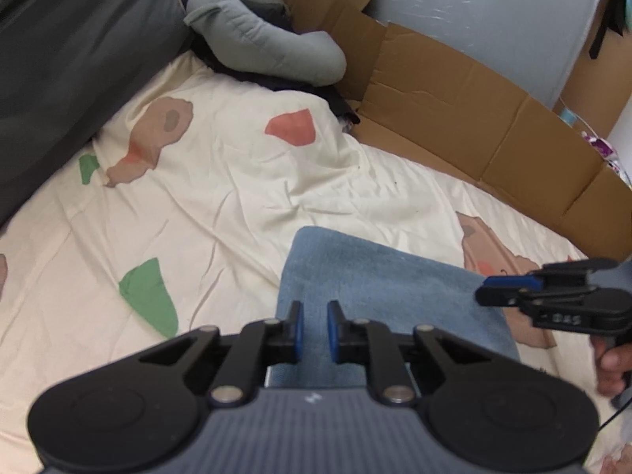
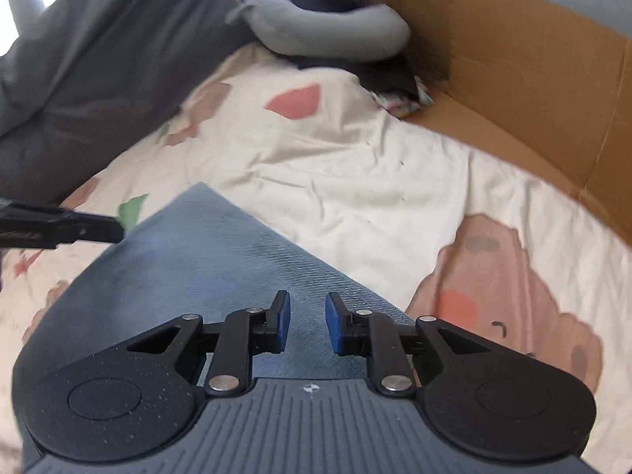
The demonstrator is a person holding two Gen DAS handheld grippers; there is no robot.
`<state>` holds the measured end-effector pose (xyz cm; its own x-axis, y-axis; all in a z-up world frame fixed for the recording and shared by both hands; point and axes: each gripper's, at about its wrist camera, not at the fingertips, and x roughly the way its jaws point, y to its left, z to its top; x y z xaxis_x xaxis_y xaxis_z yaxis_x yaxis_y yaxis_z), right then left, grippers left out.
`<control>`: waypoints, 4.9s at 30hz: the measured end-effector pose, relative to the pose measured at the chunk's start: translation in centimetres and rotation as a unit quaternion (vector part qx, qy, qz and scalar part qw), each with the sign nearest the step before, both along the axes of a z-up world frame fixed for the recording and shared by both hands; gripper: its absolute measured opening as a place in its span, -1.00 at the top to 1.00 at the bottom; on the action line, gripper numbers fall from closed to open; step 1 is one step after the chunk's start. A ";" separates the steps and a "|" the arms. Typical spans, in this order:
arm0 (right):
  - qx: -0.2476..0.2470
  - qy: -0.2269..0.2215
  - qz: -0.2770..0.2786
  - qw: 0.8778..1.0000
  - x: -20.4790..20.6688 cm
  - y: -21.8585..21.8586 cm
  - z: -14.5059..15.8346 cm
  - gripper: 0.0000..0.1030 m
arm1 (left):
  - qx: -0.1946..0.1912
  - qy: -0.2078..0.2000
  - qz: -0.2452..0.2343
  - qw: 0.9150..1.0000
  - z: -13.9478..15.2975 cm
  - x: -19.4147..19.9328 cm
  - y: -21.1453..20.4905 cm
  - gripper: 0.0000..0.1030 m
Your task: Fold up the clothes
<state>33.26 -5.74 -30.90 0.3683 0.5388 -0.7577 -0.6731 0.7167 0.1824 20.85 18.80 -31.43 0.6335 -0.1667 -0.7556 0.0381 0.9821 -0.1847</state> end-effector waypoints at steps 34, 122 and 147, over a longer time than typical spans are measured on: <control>-0.074 0.003 0.127 0.989 -17.5 -3.5 -1.0 0.56 | 0.067 0.075 -0.046 0.994 -2.0 -11.0 2.5 0.61; -0.082 0.052 0.223 0.970 -18.4 3.8 -1.4 0.45 | -0.258 0.066 0.098 0.959 -6.8 -15.4 9.2 0.65; -0.002 0.095 -0.049 0.994 -9.2 -5.6 -2.4 -0.03 | -0.152 0.084 0.036 0.984 -5.1 -7.4 9.3 -0.06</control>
<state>24.01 -11.31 -33.35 0.2693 0.5038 -0.8208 -0.5531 0.7786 0.2964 13.46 28.05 -36.49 0.5224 -0.3594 -0.7733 -0.0864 0.8799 -0.4673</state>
